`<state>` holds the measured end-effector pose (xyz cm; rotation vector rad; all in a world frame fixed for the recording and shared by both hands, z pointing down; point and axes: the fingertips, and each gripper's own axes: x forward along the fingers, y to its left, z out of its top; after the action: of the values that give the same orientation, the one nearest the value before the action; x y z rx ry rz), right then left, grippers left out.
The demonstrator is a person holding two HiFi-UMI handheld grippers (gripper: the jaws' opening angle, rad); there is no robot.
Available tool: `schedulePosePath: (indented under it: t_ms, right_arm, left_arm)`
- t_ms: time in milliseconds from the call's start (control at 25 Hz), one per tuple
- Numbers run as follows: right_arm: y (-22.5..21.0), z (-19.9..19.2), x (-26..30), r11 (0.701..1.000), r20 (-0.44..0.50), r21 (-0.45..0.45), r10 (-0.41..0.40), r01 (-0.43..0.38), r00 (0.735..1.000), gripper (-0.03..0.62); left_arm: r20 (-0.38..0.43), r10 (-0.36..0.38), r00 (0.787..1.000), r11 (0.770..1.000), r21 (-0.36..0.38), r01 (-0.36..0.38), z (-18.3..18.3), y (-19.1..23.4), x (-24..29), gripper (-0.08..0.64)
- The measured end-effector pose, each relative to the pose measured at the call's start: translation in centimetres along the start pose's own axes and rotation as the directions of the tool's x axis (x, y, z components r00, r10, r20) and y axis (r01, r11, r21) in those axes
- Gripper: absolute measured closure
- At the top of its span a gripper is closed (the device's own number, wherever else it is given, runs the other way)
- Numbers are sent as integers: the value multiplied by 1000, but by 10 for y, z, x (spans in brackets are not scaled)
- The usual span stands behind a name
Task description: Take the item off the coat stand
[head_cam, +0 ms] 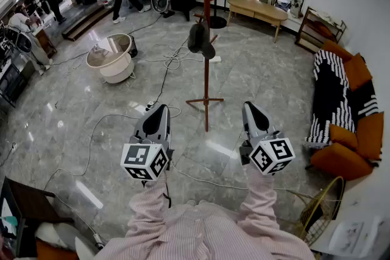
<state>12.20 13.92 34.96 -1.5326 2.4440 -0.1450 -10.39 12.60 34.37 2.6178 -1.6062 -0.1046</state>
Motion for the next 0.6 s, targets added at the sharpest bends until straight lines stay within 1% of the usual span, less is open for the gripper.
schedulePosePath:
  t_ms: [200,400,480,600]
  right_arm:
    - [-1,2,-10,1000,2,-16,-12,12,1000,589]
    - [-3,1,-15,1000,18,22,-8,7,1000,589]
    - [0,-3,-16,999,5,37,8,-9,1000,589]
    - [7,-10,-19,996,-24,65,58,-57,998,589]
  left_arm:
    - [-18,4,1000,1000,4,-4,-2,-6,-6,558]
    - [-29,8,1000,1000,8,-8,-5,-13,-10,558]
    - [-32,11,999,1000,2,-11,-7,-16,-13,558]
    - [-38,8,999,1000,-20,-9,-10,-21,-19,558]
